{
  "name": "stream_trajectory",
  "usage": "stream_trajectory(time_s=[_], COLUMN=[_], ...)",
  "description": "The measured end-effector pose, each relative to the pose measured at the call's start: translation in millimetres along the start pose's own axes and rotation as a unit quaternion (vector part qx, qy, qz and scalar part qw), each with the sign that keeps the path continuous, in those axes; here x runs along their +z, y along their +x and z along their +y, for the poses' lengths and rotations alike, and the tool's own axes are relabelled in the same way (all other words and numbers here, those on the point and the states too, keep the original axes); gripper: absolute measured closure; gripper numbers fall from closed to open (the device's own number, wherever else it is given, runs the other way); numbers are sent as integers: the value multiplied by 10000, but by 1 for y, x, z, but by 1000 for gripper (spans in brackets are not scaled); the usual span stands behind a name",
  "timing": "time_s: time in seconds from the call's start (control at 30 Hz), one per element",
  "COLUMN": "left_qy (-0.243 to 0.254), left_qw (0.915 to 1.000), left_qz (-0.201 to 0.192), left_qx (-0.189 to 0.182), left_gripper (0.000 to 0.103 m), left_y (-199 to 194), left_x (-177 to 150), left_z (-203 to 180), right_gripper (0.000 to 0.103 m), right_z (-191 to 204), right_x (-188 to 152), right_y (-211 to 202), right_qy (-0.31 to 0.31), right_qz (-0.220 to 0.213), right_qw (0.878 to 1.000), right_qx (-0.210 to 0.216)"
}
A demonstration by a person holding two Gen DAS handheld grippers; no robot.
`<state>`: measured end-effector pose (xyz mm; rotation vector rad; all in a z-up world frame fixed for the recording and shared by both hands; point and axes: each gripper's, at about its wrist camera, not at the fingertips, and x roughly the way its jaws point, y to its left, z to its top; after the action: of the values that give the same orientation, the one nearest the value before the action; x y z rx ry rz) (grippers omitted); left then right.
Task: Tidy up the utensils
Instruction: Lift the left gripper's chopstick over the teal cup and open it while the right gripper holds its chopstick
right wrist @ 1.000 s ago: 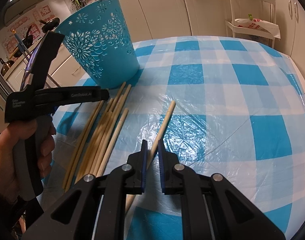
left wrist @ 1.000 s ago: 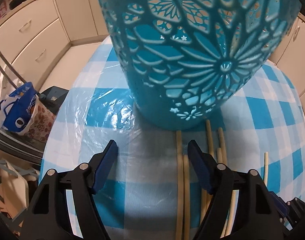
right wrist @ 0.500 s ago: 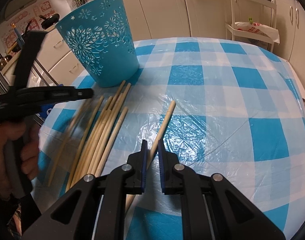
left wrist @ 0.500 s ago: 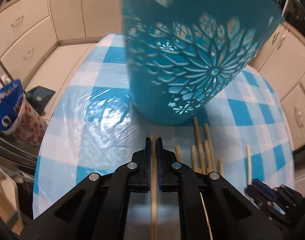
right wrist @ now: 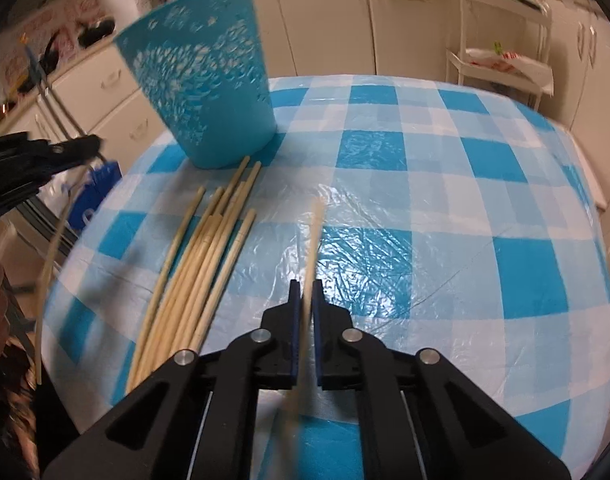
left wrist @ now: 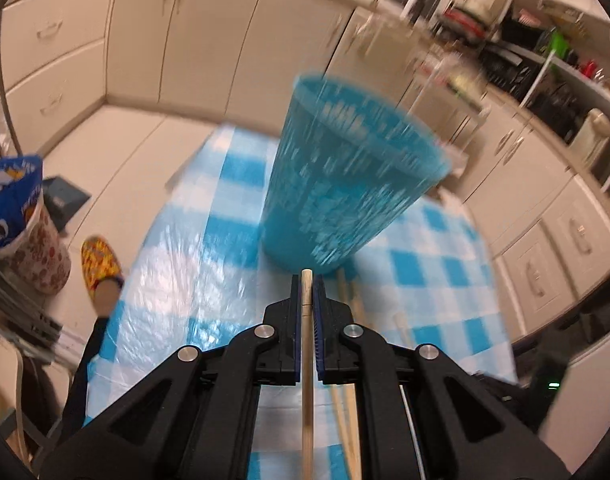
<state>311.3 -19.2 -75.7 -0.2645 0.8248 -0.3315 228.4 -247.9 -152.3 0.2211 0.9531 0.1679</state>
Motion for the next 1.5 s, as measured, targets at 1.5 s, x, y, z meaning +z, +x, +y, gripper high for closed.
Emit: stream_trajectory(time_s=[1.5], left_qy=[680], left_qw=[9666], left_qz=[-2409], left_qx=[556], left_gripper=[95], left_y=[10], left_x=[134], left_z=[-60], right_gripper=[97], right_z=[-32], right_x=[-1], right_y=[3], right_qy=[1121], right_qz=[-75], right_qw=[9905], right_qx=[789])
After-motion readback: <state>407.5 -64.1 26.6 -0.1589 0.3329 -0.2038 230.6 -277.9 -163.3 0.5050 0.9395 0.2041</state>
